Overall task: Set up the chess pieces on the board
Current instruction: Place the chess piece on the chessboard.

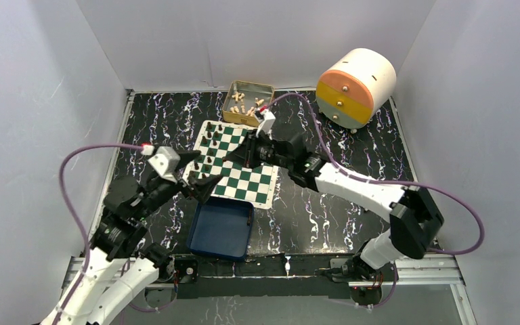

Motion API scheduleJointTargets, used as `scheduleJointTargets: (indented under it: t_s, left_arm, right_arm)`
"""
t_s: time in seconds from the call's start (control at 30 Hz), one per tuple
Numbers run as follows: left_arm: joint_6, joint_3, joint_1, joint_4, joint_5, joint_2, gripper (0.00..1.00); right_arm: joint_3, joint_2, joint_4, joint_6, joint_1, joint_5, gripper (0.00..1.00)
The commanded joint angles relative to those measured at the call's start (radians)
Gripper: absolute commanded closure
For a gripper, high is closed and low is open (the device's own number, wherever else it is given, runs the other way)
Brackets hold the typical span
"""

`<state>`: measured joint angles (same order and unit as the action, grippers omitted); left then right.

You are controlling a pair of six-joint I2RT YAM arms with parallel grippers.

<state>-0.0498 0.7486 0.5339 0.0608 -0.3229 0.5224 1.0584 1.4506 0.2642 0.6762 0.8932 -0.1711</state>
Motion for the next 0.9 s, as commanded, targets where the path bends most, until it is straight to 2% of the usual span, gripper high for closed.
scheduleJointTargets:
  t_s: [0.0, 0.27, 0.43, 0.57, 0.87]
  left_arm:
    - [-0.008, 0.106, 0.0, 0.066, 0.082, -0.075, 0.1]
    - [-0.036, 0.184, 0.001, 0.115, 0.217, -0.172, 0.09]
    - [-0.119, 0.246, 0.001, 0.142, 0.343, -0.188, 0.09]
    - [-0.11, 0.265, 0.001, 0.159, 0.344, -0.196, 0.09]
    - [-0.091, 0.266, 0.001, 0.164, 0.341, -0.22, 0.09]
  right_arm:
    - [0.167, 0.108, -0.144, -0.094, 0.038, 0.043, 0.88]
    - [0.485, 0.401, -0.389, -0.215, 0.141, 0.132, 0.88]
    - [0.719, 0.587, -0.557, -0.285, 0.175, 0.21, 0.88]
    - [0.869, 0.71, -0.658, -0.32, 0.19, 0.252, 0.88]
    - [1.004, 0.856, -0.721, -0.336, 0.203, 0.283, 0.88]
